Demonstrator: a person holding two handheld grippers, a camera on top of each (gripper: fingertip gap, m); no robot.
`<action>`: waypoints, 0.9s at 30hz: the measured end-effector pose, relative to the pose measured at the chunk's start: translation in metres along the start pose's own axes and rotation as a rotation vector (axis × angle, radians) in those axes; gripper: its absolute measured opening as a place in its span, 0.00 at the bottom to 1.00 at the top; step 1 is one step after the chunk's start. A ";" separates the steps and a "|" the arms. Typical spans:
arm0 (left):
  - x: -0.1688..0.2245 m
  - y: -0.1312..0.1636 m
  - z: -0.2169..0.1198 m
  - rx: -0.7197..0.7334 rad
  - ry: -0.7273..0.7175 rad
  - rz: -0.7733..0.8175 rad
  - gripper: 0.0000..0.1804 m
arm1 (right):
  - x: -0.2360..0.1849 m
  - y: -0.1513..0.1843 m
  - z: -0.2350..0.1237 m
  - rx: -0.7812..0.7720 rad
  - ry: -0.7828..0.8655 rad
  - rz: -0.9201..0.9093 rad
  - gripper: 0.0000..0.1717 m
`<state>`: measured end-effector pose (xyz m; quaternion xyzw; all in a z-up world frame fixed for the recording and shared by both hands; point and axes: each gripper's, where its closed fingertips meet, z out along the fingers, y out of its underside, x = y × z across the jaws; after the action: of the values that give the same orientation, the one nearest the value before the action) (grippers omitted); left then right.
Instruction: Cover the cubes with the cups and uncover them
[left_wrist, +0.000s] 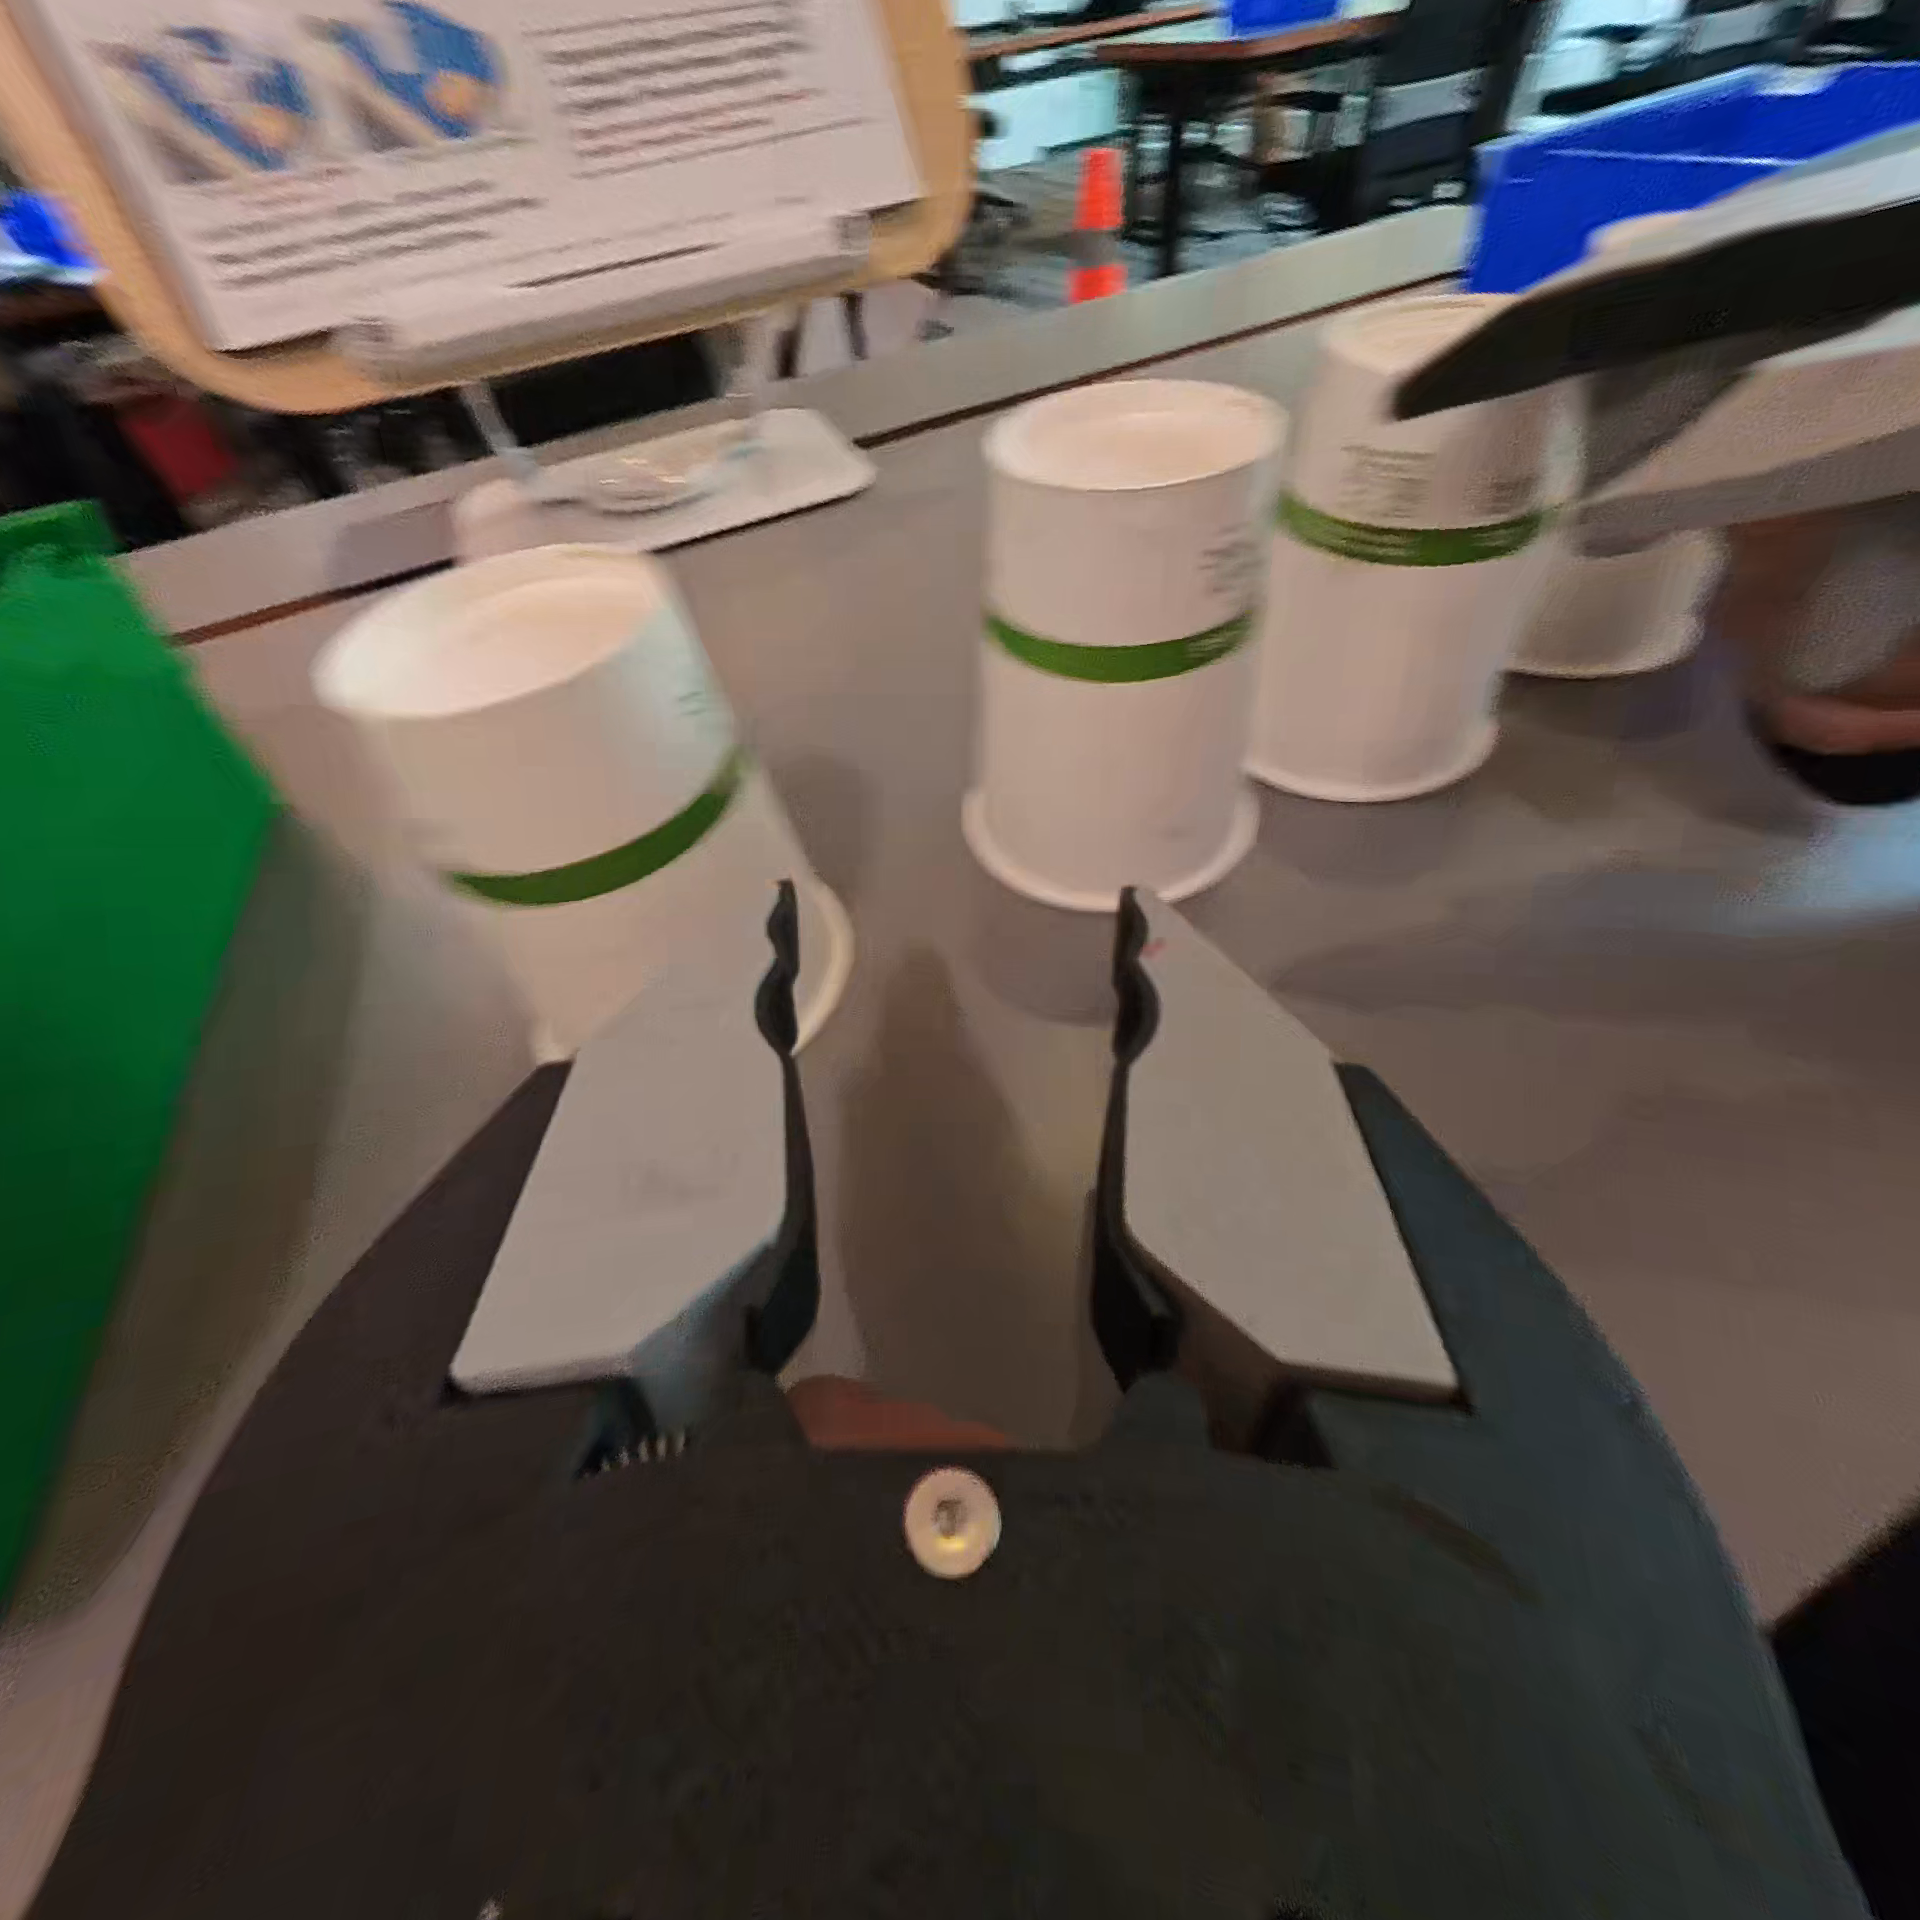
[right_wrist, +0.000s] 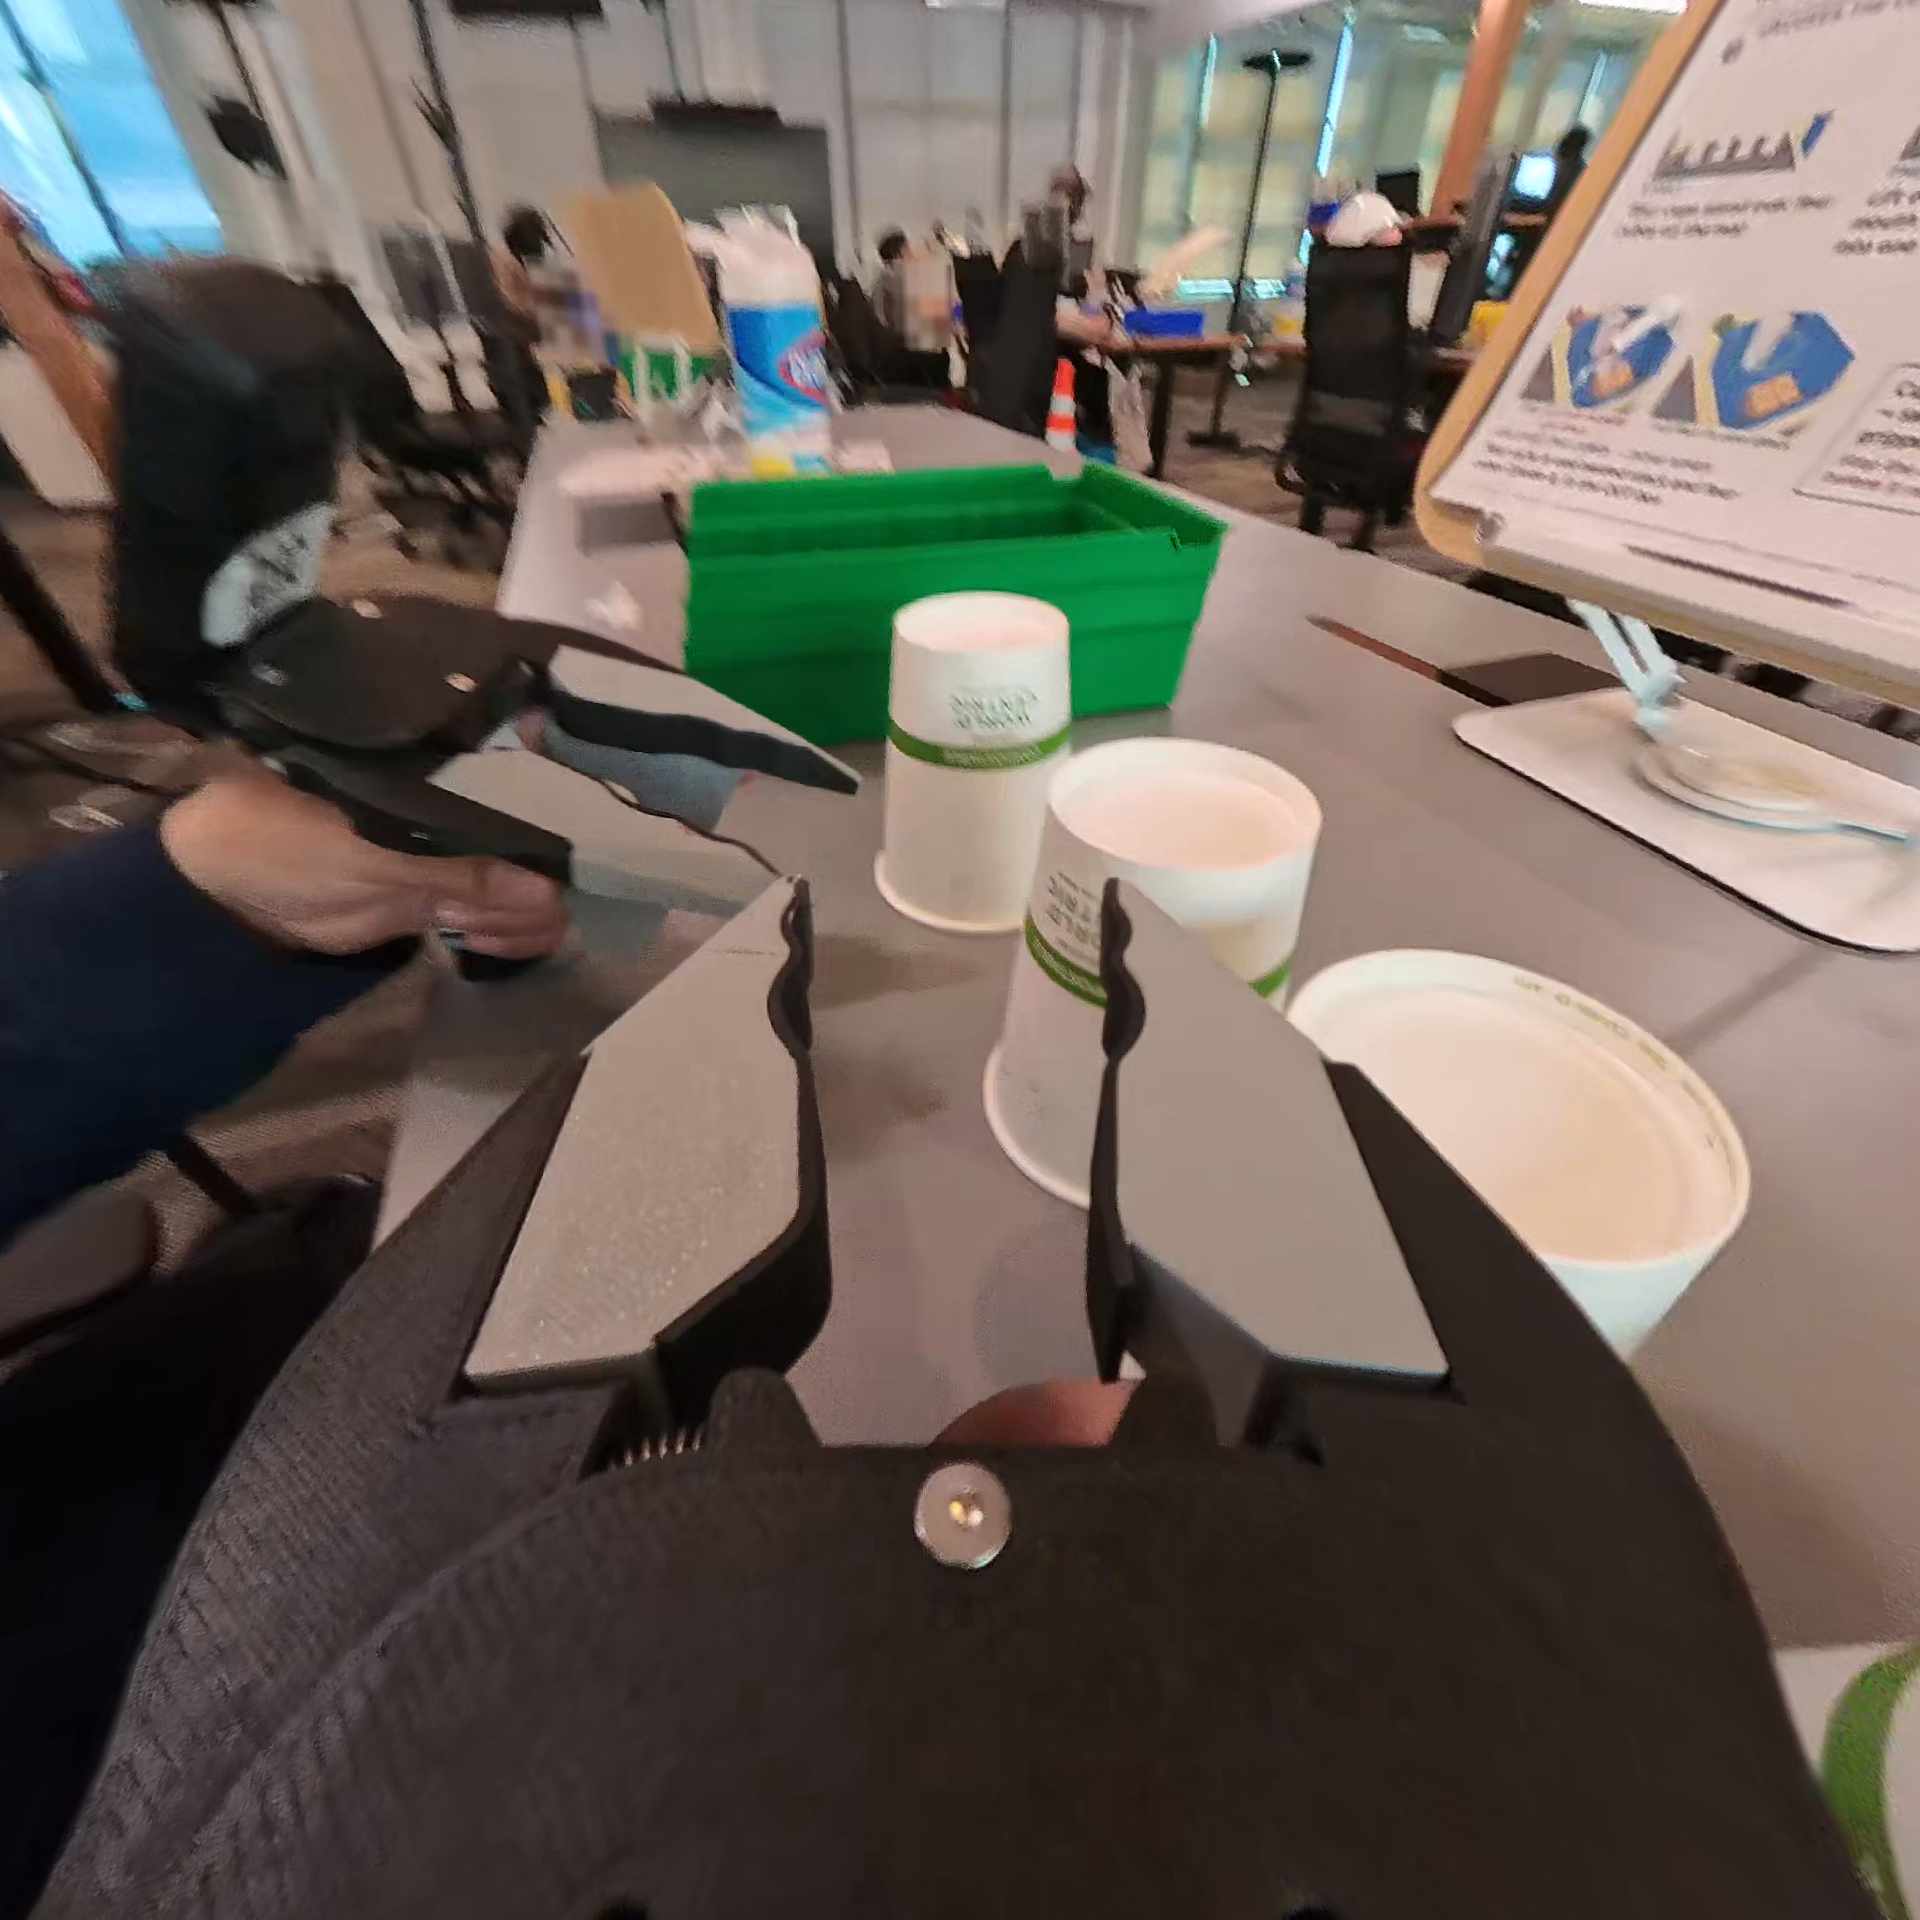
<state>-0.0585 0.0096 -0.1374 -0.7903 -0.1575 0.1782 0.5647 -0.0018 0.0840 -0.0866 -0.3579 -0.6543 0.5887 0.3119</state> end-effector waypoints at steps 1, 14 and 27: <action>0.015 -0.001 0.008 -0.015 0.065 0.019 0.30 | 0.004 0.007 0.002 -0.034 0.028 -0.020 0.30; 0.014 -0.026 0.085 -0.027 -0.128 0.043 0.38 | 0.025 0.026 0.003 -0.145 0.171 -0.117 0.28; 0.059 -0.100 0.072 0.143 0.029 0.322 0.27 | 0.013 0.002 -0.004 -0.020 0.115 -0.108 0.28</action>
<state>-0.0443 0.1274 -0.0698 -0.7656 -0.0077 0.2656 0.5858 -0.0056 0.0976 -0.0879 -0.3583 -0.6597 0.5427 0.3767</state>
